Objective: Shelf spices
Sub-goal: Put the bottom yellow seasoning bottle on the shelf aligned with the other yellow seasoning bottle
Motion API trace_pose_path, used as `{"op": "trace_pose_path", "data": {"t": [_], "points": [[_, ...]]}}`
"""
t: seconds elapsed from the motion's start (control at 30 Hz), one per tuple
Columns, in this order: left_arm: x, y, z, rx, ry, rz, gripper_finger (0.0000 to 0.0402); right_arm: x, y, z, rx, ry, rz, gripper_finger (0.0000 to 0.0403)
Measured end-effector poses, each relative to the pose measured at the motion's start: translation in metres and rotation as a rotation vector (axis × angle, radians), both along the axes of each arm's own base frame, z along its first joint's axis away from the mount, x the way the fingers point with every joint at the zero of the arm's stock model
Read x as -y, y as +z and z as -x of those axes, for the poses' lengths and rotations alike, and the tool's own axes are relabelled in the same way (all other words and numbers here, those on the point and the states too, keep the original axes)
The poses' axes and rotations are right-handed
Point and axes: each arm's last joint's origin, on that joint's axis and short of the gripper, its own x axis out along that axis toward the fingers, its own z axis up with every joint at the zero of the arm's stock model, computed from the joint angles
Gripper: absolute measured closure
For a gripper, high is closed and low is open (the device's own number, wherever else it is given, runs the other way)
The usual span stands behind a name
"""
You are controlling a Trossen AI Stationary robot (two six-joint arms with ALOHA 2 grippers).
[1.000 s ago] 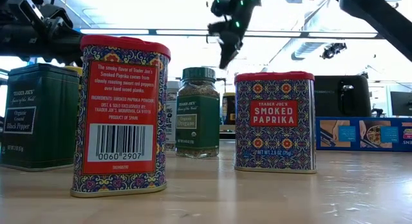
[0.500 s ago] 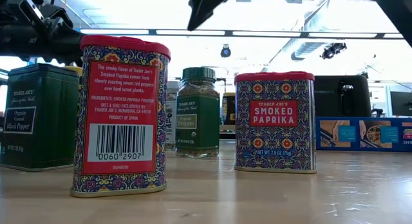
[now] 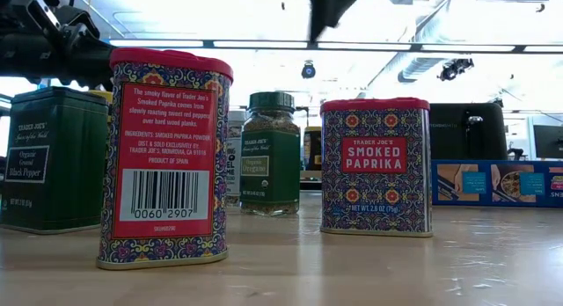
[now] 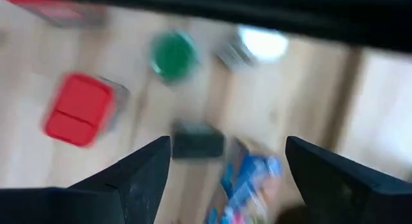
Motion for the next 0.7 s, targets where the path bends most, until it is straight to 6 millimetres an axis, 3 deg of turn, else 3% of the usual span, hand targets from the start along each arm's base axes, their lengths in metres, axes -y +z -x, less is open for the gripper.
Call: {"op": "trace_pose_path", "data": {"t": [0.23, 0.37, 0.53, 0.7], "points": [[0.000, 0.000, 0.000, 0.000, 0.000, 0.000, 0.0398, 0.003, 0.007, 0.066, 0.254, -0.239, 0.011, 0.0100], [0.000, 0.000, 0.000, 0.000, 0.001, 0.000, 0.0398, 0.003, -0.007, 0.085, 0.361, -0.291, -0.104, 0.0100], [-0.001, 0.000, 0.000, 0.005, 0.025, 0.001, 0.0398, 0.001, -0.043, 0.078, 0.485, -0.194, -0.269, 0.0100], [-0.002, 0.001, 0.000, 0.014, 0.079, 0.004, 0.0398, -0.004, -0.068, 0.049, 0.720, 0.007, -0.380, 0.0100]]}}
